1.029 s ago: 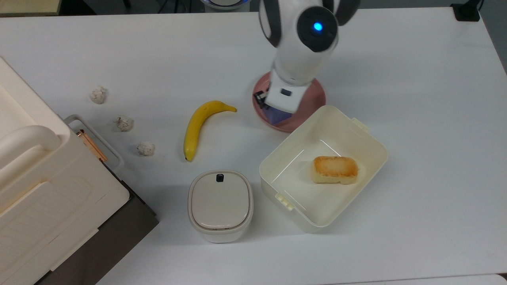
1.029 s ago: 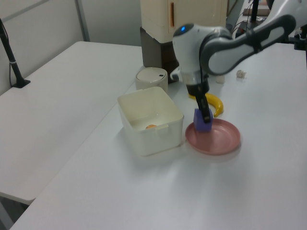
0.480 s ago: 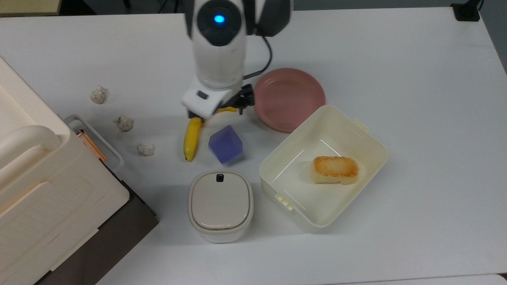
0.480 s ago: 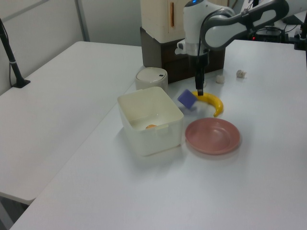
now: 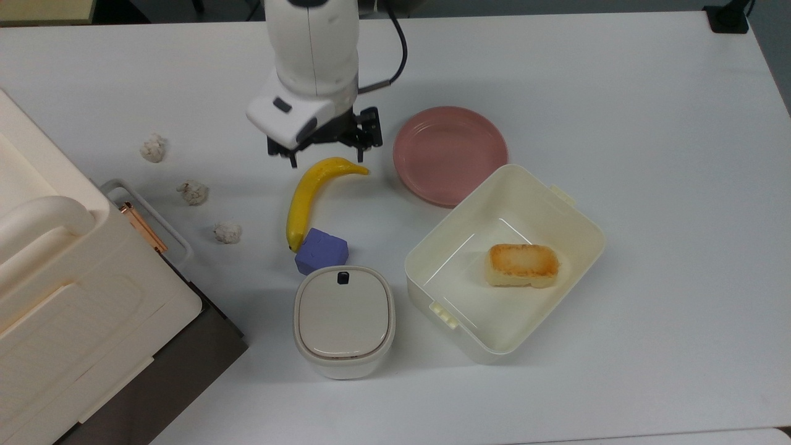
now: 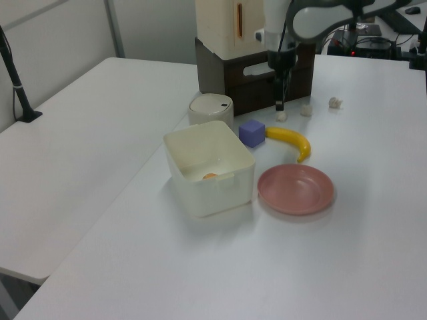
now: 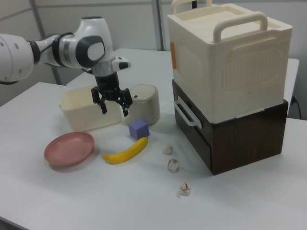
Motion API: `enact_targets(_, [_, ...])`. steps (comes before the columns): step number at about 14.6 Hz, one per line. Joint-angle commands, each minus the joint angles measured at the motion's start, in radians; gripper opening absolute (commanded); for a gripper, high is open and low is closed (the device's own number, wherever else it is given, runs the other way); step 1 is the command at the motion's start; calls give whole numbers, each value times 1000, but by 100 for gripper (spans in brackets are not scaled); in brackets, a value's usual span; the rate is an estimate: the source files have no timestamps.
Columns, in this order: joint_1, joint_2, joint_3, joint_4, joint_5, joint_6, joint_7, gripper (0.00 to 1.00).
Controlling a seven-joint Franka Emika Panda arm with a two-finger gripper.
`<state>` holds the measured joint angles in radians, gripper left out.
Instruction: Put the cube on the table
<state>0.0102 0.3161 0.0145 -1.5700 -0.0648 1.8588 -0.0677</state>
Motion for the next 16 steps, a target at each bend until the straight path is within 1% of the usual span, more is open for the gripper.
enact_targets(1, [-4, -38, -22, 5, -1, -12, 135, 100])
enact_targets(2, [-6, -40, -34, 21, -1, -16, 135, 100])
enact_targets(5, [-6, -77, -56, 18, 3, -24, 141, 100])
enact_targets(7, [-6, -81, -56, 21, 5, -71, 141, 100])
enact_targets(12, [-9, -87, -57, 22, 14, -113, 137, 100])
enact_targets(16, [-12, -127, -59, 15, 13, -121, 134, 100])
